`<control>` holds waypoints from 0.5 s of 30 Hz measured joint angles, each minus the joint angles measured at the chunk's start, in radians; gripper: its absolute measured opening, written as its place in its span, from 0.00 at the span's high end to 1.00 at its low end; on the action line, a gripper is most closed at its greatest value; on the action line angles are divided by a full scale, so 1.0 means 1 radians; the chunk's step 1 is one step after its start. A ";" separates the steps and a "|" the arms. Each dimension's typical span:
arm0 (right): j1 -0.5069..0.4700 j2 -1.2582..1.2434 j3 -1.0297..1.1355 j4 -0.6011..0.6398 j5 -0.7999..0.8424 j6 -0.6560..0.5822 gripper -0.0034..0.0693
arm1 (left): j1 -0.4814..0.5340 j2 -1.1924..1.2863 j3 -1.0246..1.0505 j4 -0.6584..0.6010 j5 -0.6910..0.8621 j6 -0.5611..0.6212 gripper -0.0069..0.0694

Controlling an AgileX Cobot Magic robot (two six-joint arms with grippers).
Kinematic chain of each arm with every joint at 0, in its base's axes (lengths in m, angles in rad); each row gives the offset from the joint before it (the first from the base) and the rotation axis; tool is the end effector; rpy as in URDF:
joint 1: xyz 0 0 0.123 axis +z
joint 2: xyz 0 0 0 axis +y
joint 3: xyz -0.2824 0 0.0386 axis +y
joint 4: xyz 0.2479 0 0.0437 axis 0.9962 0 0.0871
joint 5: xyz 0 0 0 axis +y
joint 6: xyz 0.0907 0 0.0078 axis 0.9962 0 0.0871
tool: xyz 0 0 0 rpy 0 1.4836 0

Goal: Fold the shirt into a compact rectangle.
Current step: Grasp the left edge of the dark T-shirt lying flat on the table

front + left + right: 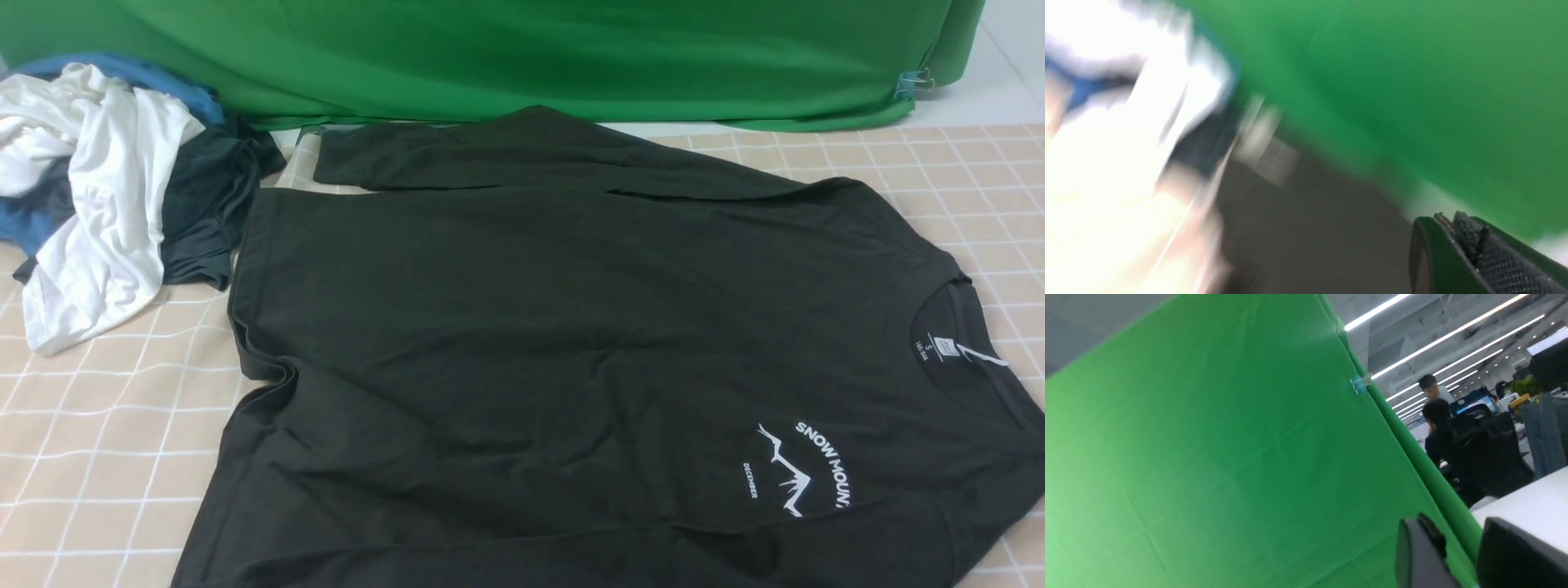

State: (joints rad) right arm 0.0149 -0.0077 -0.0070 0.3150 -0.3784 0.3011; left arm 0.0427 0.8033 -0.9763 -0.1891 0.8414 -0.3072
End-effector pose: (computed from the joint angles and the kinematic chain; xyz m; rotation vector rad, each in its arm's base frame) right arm 0.0457 -0.0097 0.2471 0.4194 1.0419 0.4820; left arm 0.1445 -0.0066 0.3898 -0.4292 2.1176 -0.3781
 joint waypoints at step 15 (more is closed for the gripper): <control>0.123 0.706 -0.793 -0.026 1.109 -0.459 0.91 | -0.212 0.273 0.305 0.023 0.252 0.084 0.91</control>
State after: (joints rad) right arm 0.1379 0.6984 -0.7999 0.2889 0.7309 -0.1582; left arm -0.1691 1.0765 -0.6710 -0.1660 1.0931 -0.2229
